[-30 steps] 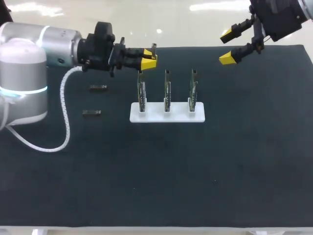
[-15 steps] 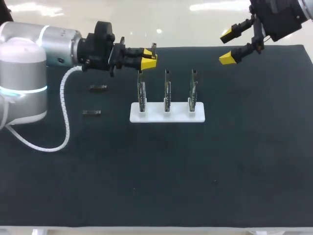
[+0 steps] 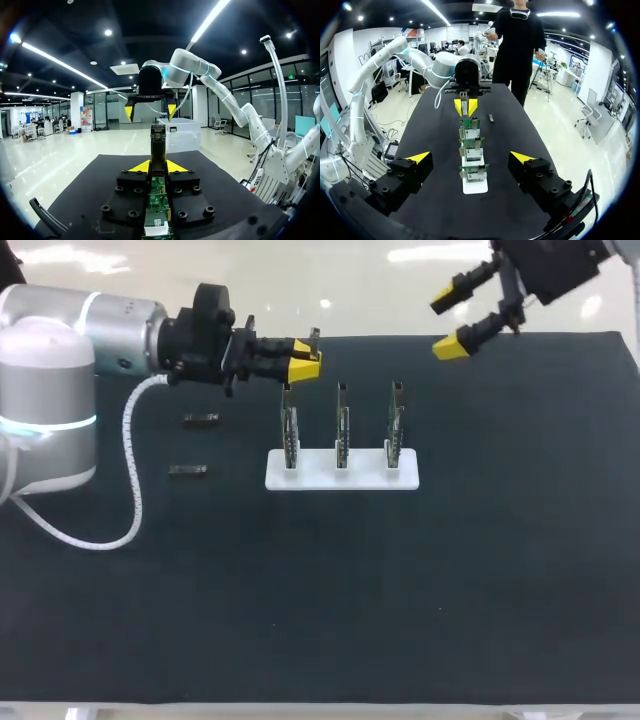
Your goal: Pick up the optical module with the left hand, and insert it into the network port with the right hand.
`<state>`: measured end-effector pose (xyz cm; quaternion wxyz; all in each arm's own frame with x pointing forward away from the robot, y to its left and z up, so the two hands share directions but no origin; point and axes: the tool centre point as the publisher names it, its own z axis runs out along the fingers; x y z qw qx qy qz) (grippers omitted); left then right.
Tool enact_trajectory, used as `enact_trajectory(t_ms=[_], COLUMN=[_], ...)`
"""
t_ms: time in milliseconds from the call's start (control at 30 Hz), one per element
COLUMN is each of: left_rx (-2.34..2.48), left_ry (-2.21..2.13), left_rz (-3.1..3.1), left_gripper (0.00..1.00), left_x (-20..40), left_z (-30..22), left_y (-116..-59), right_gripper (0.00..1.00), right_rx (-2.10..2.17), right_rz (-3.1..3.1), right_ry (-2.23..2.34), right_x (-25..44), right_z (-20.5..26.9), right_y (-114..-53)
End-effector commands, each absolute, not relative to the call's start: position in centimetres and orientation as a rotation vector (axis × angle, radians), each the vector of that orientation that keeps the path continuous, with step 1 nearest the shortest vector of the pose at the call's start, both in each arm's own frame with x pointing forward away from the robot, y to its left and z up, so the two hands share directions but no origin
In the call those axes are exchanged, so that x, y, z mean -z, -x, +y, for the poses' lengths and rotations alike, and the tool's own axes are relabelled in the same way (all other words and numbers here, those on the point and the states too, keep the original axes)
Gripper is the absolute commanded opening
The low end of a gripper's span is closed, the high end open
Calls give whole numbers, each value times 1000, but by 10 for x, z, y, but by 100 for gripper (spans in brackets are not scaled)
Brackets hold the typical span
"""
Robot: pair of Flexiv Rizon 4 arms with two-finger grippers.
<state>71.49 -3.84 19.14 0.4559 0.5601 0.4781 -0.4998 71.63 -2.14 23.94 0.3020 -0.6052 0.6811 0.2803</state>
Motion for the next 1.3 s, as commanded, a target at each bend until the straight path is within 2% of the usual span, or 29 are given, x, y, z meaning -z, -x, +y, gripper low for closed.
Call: enact_trajectory(t_ms=[33, 667, 1300], left_rx=[1230, 1230, 1230], left_ry=[-1379, -1379, -1379], left_rz=[1177, 1177, 1177], left_gripper=[0, 0, 0], left_x=[-191, -191, -191], left_z=[-38, -38, -38], left_y=[-714, -714, -714], right_gripper=[100, 100, 100], right_rx=[-746, -710, -720], right_rz=[1823, 1850, 1800], right_ry=[1641, 1607, 1584], right_x=[-245, -257, -236], right_z=[5, 84, 109], right_y=[-733, -728, -713])
